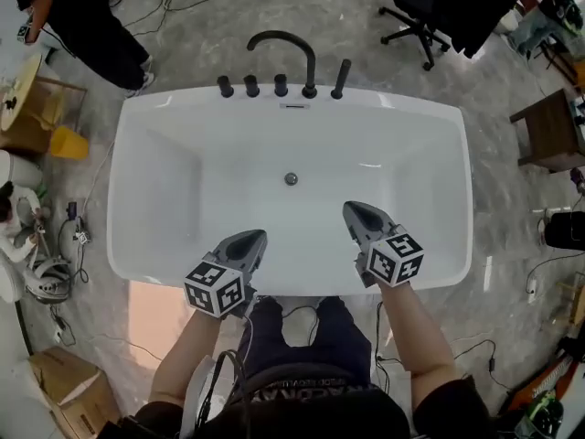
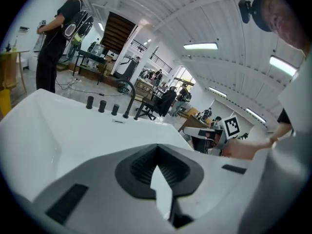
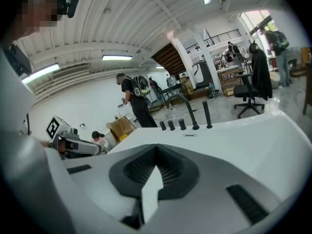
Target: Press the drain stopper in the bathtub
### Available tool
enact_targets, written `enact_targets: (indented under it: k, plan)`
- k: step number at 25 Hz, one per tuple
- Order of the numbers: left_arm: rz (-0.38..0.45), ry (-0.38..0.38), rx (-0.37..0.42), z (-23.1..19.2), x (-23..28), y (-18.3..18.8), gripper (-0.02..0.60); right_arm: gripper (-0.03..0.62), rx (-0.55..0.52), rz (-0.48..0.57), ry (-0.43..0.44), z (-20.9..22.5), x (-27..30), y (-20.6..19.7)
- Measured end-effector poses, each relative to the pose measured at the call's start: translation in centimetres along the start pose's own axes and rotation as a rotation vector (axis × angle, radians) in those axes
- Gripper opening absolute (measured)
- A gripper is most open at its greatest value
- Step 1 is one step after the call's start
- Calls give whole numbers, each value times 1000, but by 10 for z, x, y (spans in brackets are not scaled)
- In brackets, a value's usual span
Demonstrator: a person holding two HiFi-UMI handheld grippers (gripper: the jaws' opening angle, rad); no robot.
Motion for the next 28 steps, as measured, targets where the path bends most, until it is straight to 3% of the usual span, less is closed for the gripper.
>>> enact_targets:
  k: [13, 22, 28]
  plan:
    - [41, -59, 141, 86, -40, 57, 3, 11, 21, 236, -9, -62, -126, 58]
    - [86, -125, 171, 126, -46, 58, 4, 11, -14, 253, 47, -89, -161, 58]
    - [68, -141, 161, 139, -42, 60, 4, 11, 28, 263, 88, -107, -167, 55]
Point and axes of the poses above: the fingertips, and each gripper's own axes: x forward along the fingers, z to its right, y out of its top, the point moved 9 cm from there along -x, backward along the fingers, and after that the axes turned 2 degrees about z, right-handed, at the moved point
